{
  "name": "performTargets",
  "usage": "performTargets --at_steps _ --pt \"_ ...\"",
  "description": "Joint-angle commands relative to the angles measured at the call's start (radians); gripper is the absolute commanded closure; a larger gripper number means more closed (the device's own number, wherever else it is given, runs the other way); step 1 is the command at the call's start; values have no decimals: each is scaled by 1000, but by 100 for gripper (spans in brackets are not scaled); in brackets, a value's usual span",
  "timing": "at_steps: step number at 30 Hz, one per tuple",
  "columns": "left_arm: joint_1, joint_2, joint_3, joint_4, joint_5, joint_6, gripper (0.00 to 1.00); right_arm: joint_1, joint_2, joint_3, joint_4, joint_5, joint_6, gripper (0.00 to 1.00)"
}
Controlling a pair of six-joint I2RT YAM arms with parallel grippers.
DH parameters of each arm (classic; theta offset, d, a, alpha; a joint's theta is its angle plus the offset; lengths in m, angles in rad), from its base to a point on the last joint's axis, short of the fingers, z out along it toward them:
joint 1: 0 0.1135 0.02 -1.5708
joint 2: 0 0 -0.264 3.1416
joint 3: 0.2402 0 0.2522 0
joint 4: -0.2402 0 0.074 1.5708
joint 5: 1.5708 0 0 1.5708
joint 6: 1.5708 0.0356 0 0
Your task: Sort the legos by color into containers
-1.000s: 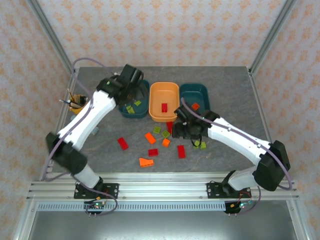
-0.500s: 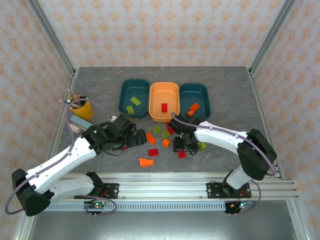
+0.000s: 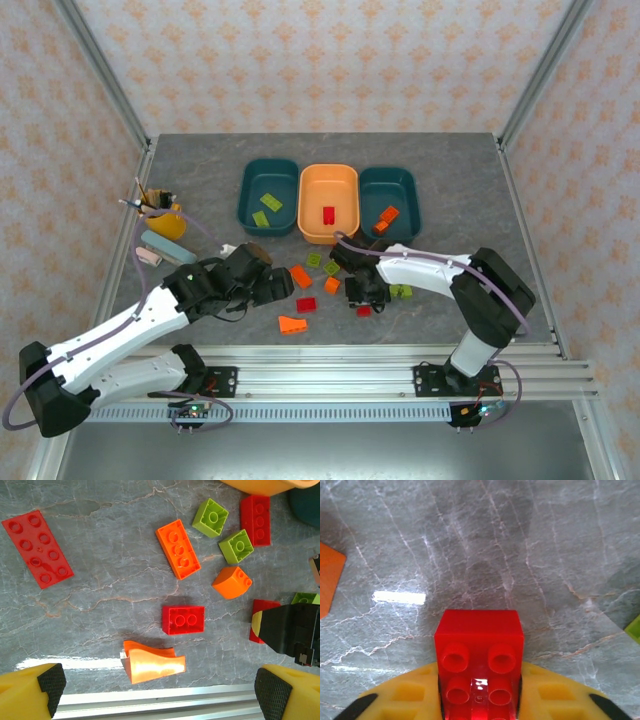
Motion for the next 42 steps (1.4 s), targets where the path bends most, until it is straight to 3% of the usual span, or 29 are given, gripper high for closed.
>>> performTargets --at_steps 1,6,9,17,25,32,37,42 --pt "-10 -13 10 24 -46 -17 0 5 11 4 1 56 17 76" --pt "-4 9 118 -4 -100 -8 0 5 -65 142 -99 128 -18 78" --pt "58 54 205 -20 -79 12 0 -16 -26 314 -149 135 -87 78" --pt "264 188 363 -14 -2 75 0 -124 309 798 -182 14 -261 81" --pt "311 264 411 20 8 80 0 -182 637 1164 -280 -72 -294 80" --pt "310 253 380 20 20 63 0 -184 731 1204 -289 -83 -270 69" --pt "310 232 343 24 32 47 1 -184 714 1225 -306 -66 -269 52" --pt "308 226 323 16 51 36 1 -184 639 1238 -338 -30 -273 48"
